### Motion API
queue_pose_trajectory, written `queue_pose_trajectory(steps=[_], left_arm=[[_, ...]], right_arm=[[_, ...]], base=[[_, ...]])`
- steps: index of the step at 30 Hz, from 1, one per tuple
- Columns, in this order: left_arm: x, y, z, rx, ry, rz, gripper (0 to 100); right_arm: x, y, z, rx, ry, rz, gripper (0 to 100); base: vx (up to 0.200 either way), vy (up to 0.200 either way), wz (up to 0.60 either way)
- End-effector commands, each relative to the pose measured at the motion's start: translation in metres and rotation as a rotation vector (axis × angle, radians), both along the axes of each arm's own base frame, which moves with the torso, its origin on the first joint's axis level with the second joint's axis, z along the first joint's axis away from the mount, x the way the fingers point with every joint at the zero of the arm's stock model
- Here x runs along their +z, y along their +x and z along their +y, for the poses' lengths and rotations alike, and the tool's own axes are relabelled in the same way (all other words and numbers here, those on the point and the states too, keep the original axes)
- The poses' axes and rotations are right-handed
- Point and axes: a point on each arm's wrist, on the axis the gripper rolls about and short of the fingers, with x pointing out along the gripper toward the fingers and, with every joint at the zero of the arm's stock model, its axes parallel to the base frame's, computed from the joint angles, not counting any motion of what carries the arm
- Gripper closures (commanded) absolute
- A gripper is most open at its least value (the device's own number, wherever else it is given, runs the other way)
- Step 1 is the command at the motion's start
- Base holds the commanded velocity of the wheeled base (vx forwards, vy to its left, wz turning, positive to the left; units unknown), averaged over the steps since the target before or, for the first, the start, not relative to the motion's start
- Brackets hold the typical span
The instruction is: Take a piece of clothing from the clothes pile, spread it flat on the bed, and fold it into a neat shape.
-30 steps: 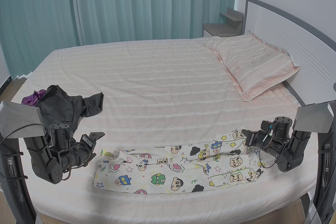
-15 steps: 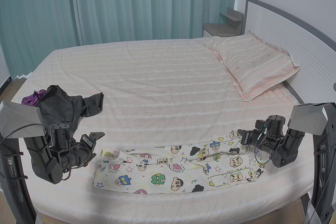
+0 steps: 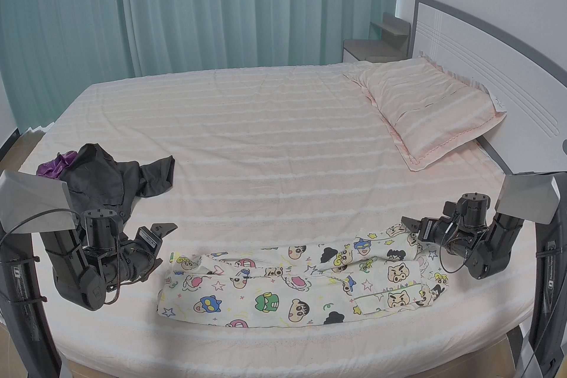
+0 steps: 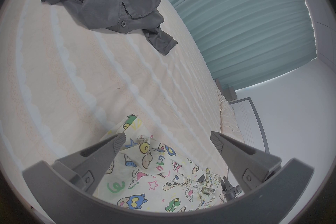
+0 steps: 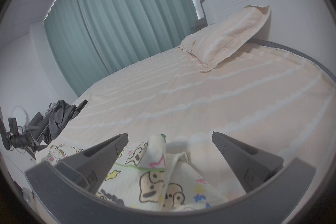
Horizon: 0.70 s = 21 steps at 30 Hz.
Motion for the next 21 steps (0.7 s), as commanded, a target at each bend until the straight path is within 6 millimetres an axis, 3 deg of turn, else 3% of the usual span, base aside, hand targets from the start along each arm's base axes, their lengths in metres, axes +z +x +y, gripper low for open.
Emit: queue_pose_trajectory(steps=[1, 5, 10, 21], left_arm=[[-0.001, 0.0, 0.0, 0.0, 0.0, 0.003, 0], [-0.001, 0.0, 0.0, 0.001, 0.0, 0.003, 0], [-0.001, -0.002, 0.0, 0.001, 0.0, 0.009, 0], [-0.003, -0.002, 0.0, -0.01, 0.017, 0.008, 0]], right_arm=[[0.011, -0.014, -0.002, -0.016, 0.023, 0.015, 0], [0.019, -0.02, -0.001, -0.017, 0.031, 0.007, 0], [0.027, -0.059, 0.006, -0.018, 0.095, 0.102, 0], [0.01, -0.117, 0.005, 0.045, 0.078, 0.172, 0]], base=[[0.0, 0.0, 0.0], [0.0, 0.0, 0.0], [0.0, 0.0, 0.0], [0.0, 0.0, 0.0]])
